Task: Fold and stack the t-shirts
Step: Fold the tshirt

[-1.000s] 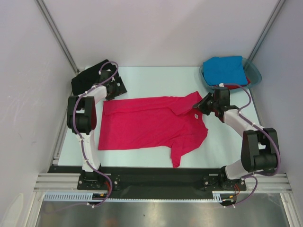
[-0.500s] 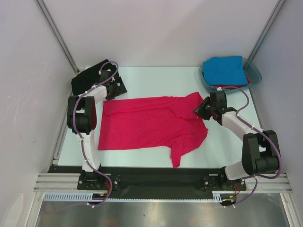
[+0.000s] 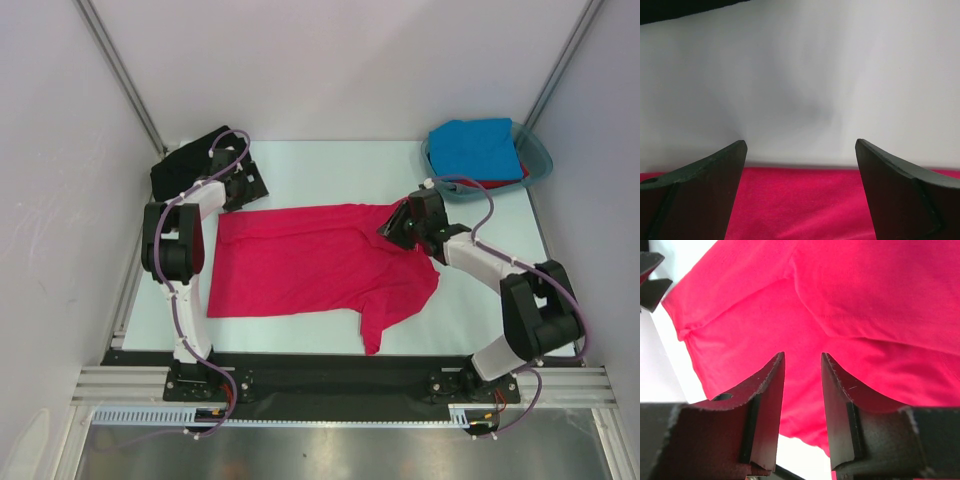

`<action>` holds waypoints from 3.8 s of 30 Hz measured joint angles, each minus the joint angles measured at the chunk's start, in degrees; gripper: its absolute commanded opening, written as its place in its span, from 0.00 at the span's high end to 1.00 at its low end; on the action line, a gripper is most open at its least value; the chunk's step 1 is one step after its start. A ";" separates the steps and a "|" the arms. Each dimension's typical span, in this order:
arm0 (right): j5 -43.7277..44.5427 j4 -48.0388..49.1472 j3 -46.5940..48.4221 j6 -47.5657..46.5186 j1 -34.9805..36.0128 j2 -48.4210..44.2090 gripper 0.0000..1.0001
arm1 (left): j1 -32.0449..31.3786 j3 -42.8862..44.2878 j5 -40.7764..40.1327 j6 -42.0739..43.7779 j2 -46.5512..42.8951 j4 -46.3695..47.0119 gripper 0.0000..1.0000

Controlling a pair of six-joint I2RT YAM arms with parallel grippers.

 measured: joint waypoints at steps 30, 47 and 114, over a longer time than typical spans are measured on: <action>0.90 9.60 -4.74 8.63 3.13 6.97 0.59 | -0.02 -1.42 0.26 0.00 -0.52 2.03 0.00; 9.81 -26.23 -9.81 -0.17 5.14 -27.15 0.54 | -20.20 -37.70 -9.22 -4.90 -44.65 -1.42 0.00; 25.97 -56.76 -4.57 25.53 26.86 -28.35 0.82 | -22.86 -49.48 -15.10 -9.07 -44.24 -10.88 0.00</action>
